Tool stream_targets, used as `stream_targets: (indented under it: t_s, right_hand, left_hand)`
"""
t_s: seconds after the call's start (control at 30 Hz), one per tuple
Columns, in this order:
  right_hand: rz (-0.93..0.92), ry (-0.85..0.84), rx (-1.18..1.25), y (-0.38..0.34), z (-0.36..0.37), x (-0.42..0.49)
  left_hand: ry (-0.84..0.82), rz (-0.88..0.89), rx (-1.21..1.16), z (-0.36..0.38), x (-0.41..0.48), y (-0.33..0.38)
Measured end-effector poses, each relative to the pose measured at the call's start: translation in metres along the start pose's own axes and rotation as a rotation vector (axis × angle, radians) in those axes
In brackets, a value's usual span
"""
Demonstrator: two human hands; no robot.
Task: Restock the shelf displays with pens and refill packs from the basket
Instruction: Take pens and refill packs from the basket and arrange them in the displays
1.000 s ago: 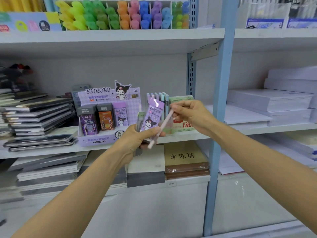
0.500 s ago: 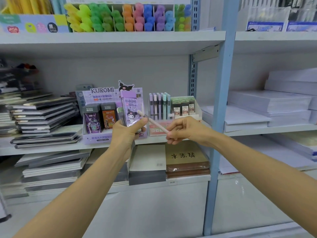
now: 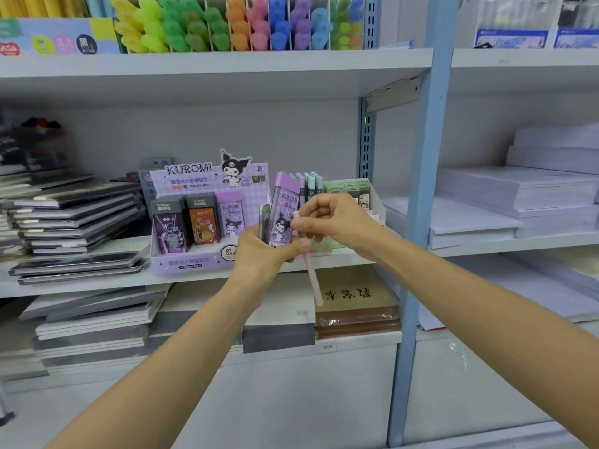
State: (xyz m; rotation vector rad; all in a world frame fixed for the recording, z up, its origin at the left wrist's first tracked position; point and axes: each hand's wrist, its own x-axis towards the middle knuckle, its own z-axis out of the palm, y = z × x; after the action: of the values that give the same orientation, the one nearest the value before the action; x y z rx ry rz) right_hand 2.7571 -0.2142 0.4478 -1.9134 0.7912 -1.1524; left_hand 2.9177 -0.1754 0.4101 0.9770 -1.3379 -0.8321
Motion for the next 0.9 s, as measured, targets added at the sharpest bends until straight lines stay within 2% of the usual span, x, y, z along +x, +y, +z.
stream_targets:
  t_s: [0.07, 0.13, 0.27, 0.37, 0.53, 0.73, 0.9]
  right_hand:
    - [0.012, -0.035, -0.021, -0.003, -0.003, 0.002]
    - [-0.012, 0.001, -0.013, -0.009, -0.013, 0.006]
    - [-0.128, 0.292, 0.053, -0.028, -0.051, 0.021]
    - [-0.182, 0.392, -0.025, -0.033, -0.072, 0.033]
    - [-0.158, 0.381, -0.129, -0.018, -0.062, 0.050]
    - [-0.165, 0.263, -0.285, 0.004, -0.035, 0.063]
    - [-0.162, 0.188, -0.384, 0.003, -0.042, 0.068]
  left_hand:
    - [0.017, -0.013, -0.014, 0.000, 0.001, 0.000]
    - [0.061, -0.043, -0.054, -0.004, 0.004, 0.002]
    - [0.133, -0.138, -0.083, -0.018, 0.013, 0.006]
    - [0.144, -0.177, -0.077, -0.025, 0.018, 0.005]
    - [0.178, -0.152, -0.095, -0.027, 0.023, -0.001]
    - [0.137, -0.121, -0.160, -0.029, 0.023, -0.005]
    - [0.141, -0.132, -0.137, -0.035, 0.025, -0.007]
